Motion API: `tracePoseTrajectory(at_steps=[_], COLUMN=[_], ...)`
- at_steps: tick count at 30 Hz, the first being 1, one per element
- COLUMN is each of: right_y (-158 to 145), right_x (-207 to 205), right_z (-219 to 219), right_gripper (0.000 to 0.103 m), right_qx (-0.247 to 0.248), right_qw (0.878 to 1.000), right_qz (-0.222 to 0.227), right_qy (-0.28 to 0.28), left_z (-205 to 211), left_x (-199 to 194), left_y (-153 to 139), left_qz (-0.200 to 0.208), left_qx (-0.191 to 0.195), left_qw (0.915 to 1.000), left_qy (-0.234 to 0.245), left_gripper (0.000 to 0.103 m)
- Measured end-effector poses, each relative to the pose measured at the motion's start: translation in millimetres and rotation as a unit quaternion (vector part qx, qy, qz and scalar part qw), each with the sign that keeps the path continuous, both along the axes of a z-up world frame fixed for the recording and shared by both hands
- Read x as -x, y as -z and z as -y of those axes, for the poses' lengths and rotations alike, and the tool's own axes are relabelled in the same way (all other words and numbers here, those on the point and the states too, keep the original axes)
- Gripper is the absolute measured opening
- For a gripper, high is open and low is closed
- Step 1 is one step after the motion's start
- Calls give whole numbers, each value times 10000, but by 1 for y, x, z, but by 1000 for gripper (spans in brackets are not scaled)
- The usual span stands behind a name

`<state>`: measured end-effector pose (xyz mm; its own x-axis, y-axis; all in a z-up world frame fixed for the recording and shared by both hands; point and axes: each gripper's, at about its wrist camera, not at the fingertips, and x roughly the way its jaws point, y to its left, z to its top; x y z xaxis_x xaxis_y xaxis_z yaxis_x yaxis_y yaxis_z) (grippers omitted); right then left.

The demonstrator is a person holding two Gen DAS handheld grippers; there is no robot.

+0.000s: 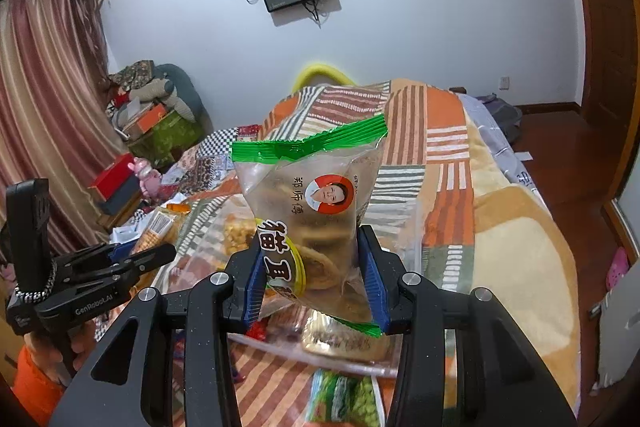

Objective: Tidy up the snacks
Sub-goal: 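Lower the cake and cookie bag into the box and open both tools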

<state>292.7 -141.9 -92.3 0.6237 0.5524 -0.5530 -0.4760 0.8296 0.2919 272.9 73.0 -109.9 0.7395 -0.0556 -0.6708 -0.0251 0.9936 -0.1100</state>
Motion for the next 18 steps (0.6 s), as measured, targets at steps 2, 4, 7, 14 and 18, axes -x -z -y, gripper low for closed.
tracePoseTrajectory(at_steps=[2, 4, 7, 14, 18], right_y=[5, 12, 23, 35, 34], right_x=[-7, -14, -19, -28, -31], right_z=[-3, -8, -15, -26, -24], right_gripper=[39, 39, 39, 39, 39], right_qx=[10, 48, 104, 260, 246], right_qw=[10000, 9997, 9991, 9980, 9976], right_qz=[-91, -214, -375, -531, -599], right_qy=[-19, -60, -145, -238, -246], left_z=[2, 1, 2, -1, 0], left_x=[-9, -17, -28, -44, -48], left_y=[6, 11, 19, 36, 41], left_qz=[-64, -137, -255, -495, -587], left_qx=[-39, -37, -50, 54, 74], left_qw=[10000, 9999, 9997, 9988, 9982], left_qy=[-1, -2, -13, -9, -1], left_gripper=[35, 35, 35, 35, 36])
